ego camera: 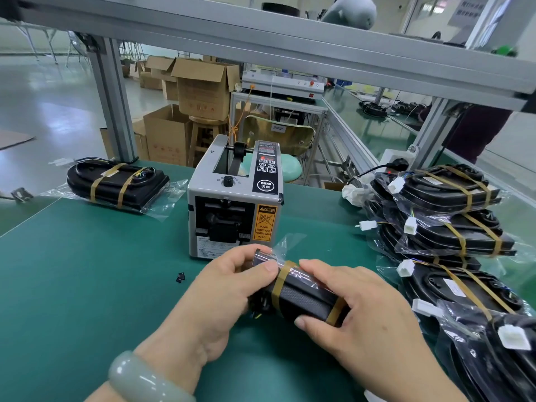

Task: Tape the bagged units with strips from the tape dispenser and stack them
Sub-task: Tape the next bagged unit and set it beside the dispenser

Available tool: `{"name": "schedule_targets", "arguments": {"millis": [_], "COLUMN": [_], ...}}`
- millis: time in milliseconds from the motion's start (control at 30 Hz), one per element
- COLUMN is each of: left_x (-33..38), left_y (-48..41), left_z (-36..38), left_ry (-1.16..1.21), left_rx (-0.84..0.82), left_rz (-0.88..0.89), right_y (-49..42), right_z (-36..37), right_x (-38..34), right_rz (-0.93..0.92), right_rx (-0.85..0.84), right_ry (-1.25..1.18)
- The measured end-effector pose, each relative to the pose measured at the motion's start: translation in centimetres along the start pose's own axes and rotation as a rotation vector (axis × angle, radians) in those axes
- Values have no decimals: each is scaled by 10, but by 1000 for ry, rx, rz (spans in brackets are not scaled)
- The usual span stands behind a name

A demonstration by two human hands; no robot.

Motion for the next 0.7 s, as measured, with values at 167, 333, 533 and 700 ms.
{"name": "schedule_targets", "arguments": {"millis": [167, 333, 533, 700], "left_x": [0, 0, -4, -4], "left_y": [-3, -6, -9, -12], "left_z": [-9, -19, -28, -43], "left_ry": [72, 101, 151, 23], "left_rx": [-33, -86, -129, 64], "left_rz": [-64, -58, -107, -54], "right_y": [12, 23, 27, 24], "right_z": [-8, -14, 7, 2], "right_x": [16, 35, 16, 15], "right_rz": [32, 176, 78, 42], "right_rx": [-95, -121, -107, 173], "right_ry": [-114, -542, -525, -460]}}
Point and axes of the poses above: each hand's wrist, its own y-axis away from the middle knuckle, its own z-axis out of the palm, x = y × z, the point moved 6 cm from there along -y, towards the middle knuckle, and after that the axes turned 4 degrees about x, right-handed, at the moved point
